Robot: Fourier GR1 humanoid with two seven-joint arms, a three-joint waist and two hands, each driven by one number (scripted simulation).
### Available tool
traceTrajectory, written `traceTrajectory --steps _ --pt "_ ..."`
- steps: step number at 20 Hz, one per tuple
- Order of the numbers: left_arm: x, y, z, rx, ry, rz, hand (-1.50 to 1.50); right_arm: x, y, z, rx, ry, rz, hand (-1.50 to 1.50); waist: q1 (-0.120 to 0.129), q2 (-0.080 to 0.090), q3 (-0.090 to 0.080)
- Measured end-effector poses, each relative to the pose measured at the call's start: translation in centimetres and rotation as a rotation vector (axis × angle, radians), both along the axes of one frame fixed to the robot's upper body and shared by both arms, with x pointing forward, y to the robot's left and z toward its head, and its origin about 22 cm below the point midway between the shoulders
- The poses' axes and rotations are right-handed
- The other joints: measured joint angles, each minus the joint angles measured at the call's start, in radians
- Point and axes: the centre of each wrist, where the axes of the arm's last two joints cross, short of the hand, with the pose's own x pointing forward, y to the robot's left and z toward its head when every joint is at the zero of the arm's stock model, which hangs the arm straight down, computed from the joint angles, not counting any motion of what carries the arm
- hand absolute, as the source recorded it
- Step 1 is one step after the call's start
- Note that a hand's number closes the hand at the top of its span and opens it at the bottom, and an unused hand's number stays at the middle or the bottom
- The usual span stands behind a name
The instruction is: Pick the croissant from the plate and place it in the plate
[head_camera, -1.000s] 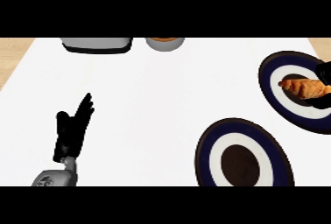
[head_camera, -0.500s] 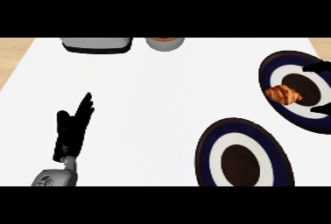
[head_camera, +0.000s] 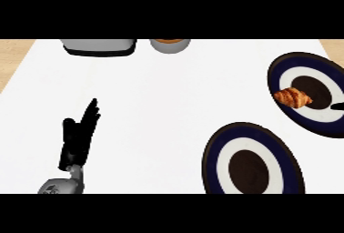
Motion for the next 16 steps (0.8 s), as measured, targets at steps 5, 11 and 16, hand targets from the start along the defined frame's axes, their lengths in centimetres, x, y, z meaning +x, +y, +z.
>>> traceTrajectory --steps 5,11,16 --pt "0.0 0.3 0.1 0.000 -0.004 -0.005 0.00 -1.4 -1.5 -0.3 0.060 0.026 -0.019 -1.50 0.005 0.004 0.001" --pt "0.0 0.5 0.1 -0.006 -0.003 -0.008 0.00 -1.7 -1.8 -0.3 0.080 0.029 -0.006 -1.50 0.008 0.004 0.001" --pt "0.1 0.6 0.5 -0.003 -0.007 -0.006 0.00 -2.2 -1.7 -1.3 0.078 0.033 -0.004 -1.50 0.011 0.005 0.002"
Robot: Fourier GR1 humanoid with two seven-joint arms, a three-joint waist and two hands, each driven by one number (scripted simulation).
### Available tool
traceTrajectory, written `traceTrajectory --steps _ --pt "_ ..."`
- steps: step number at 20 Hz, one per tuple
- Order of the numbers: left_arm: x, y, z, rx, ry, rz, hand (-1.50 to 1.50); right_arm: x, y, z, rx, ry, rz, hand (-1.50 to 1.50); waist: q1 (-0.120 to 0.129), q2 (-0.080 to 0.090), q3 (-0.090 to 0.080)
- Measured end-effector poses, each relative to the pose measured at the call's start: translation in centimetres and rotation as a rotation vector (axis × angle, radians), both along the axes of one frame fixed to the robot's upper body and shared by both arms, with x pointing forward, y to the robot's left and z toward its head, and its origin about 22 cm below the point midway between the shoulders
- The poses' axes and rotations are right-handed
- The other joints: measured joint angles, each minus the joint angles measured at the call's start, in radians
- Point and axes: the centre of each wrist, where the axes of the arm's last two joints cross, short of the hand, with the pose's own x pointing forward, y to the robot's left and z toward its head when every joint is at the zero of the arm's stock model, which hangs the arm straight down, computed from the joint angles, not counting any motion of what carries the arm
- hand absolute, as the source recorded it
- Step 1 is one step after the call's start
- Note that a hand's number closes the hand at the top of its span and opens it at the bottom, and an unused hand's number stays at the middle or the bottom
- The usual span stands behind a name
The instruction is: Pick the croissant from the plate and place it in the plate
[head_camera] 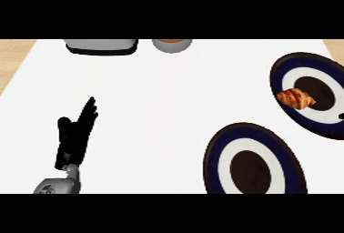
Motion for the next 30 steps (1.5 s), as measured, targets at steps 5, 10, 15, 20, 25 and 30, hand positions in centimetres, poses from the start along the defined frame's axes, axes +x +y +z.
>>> traceTrajectory --steps 5,10,15,20,25,30 --pt "0.0 -0.7 0.0 -0.001 0.000 -0.005 0.00 -0.3 0.2 -0.9 -0.011 0.003 -0.008 -1.50 0.002 0.001 0.000" --pt "0.3 -0.3 0.1 0.003 -0.001 -0.006 0.00 -0.7 -0.1 -1.1 -0.033 0.001 -0.032 -1.50 0.006 0.003 0.000" --pt "0.1 -1.0 -0.3 -0.001 0.000 -0.015 0.00 -1.4 -0.6 -1.5 -0.047 -0.001 -0.058 -1.50 0.009 0.005 0.001" --pt "0.0 -0.8 -0.2 -0.003 -0.002 -0.023 0.00 -2.2 -1.5 -1.3 -0.069 -0.001 -0.090 -1.50 0.014 0.007 0.002" --pt "0.3 -1.0 0.0 -0.001 -0.002 -0.027 0.00 -2.7 -2.2 -1.0 -0.074 -0.008 -0.118 -1.50 0.016 0.009 0.002" --pt "0.2 -0.9 0.0 -0.001 -0.006 -0.025 0.00 -3.8 -3.3 -0.6 -0.076 -0.017 -0.160 -1.50 0.019 0.011 0.004"
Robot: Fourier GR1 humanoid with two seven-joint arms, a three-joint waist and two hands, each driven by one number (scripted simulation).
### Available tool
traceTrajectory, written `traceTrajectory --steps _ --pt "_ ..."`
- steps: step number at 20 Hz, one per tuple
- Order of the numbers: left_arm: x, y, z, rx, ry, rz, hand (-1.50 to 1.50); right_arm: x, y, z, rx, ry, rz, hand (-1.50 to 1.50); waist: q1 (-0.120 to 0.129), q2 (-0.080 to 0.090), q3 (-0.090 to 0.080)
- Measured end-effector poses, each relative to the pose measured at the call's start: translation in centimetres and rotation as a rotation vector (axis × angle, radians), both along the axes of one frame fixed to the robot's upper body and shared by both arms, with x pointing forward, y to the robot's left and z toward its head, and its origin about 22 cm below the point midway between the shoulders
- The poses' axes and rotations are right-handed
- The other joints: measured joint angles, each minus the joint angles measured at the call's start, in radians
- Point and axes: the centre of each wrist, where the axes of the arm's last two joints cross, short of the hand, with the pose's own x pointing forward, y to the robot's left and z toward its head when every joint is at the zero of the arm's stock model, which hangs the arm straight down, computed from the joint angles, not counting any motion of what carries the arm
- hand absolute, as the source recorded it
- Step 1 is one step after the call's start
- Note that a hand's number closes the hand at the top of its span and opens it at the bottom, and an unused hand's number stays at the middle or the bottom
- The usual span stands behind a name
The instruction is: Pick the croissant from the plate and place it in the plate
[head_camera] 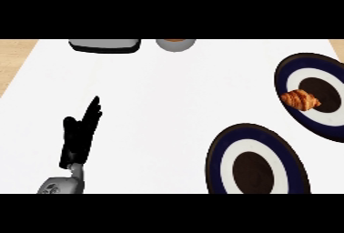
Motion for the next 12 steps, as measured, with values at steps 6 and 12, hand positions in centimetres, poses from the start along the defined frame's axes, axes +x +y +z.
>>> traceTrajectory --steps 6,12 --pt "0.1 -0.1 -0.2 -0.003 -0.004 0.000 0.00 -0.5 -0.8 0.8 0.016 -0.028 -0.036 -1.50 0.003 0.002 0.001" --pt "0.3 -0.3 -0.1 -0.005 -0.010 -0.009 0.00 -1.3 -1.6 1.0 0.037 -0.055 -0.088 -1.50 0.004 0.006 0.003"
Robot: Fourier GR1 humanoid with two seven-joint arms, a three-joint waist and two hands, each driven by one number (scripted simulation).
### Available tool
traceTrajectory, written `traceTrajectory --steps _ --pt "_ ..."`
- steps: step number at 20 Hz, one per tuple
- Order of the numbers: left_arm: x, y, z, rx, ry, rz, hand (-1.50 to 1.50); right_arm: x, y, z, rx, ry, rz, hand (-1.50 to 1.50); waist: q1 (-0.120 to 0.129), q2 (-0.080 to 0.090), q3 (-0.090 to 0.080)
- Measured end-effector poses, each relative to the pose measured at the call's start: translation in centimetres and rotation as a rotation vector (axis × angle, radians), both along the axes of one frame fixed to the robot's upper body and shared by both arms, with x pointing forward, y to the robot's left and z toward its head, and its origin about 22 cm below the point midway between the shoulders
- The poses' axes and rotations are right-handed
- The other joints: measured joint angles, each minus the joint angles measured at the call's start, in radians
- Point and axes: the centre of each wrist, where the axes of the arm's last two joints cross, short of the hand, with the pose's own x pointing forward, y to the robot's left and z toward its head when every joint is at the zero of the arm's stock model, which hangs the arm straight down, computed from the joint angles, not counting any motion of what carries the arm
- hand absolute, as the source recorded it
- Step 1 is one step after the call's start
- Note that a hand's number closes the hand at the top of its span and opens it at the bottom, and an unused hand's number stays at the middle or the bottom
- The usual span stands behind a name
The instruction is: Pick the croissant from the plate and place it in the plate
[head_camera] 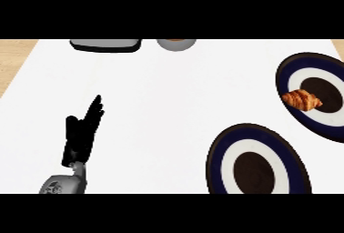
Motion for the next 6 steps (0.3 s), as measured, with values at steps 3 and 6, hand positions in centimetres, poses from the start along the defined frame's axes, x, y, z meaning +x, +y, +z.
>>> traceTrajectory --steps 3,6 --pt "0.07 0.29 0.08 0.003 -0.004 -0.001 0.00 -0.38 -0.21 -0.20 0.004 -0.005 -0.021 -1.50 0.003 0.001 0.000" --pt "0.05 -0.03 0.05 0.003 -0.005 0.000 0.00 -0.66 -0.53 0.07 -0.006 -0.003 -0.031 -1.50 0.005 0.001 0.001"
